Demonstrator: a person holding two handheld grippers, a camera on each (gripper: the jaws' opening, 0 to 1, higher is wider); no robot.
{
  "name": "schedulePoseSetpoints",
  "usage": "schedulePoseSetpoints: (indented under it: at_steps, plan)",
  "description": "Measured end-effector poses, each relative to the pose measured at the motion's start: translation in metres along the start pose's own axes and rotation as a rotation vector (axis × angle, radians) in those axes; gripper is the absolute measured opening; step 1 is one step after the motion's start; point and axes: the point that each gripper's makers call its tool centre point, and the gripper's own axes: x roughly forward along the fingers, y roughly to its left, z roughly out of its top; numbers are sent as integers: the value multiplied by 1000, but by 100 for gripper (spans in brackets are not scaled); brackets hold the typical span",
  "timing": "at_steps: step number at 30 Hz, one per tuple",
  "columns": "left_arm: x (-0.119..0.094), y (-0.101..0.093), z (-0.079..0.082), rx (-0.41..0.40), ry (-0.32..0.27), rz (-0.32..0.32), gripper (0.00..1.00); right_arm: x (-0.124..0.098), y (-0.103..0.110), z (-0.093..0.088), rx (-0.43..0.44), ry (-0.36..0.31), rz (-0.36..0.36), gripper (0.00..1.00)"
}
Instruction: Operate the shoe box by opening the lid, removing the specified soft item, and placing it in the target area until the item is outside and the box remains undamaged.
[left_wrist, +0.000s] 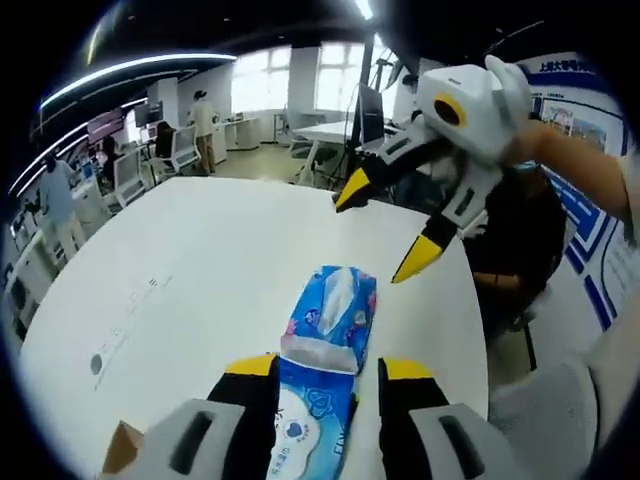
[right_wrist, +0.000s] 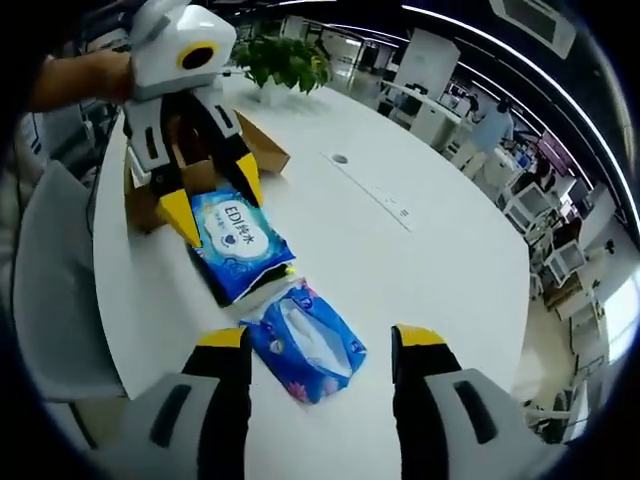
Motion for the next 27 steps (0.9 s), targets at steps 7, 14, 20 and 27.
schedulePoseSetpoints:
  at_steps: [7,14,20,27]
  plan:
    - [-32,-5,-2,-10,-49,27,61,-14,14,15,17,-44,-12,62]
    - [-72,5,-2,-9,-100,108,84,-22,39,31,42,-76,48,71]
    - [-112,15,-10,-70,-163,159,92,-21,55,47,48,-108,81,77]
    - [-151,25,-33,-111,-166,216,98,-17,74,67,51,-136,135,82]
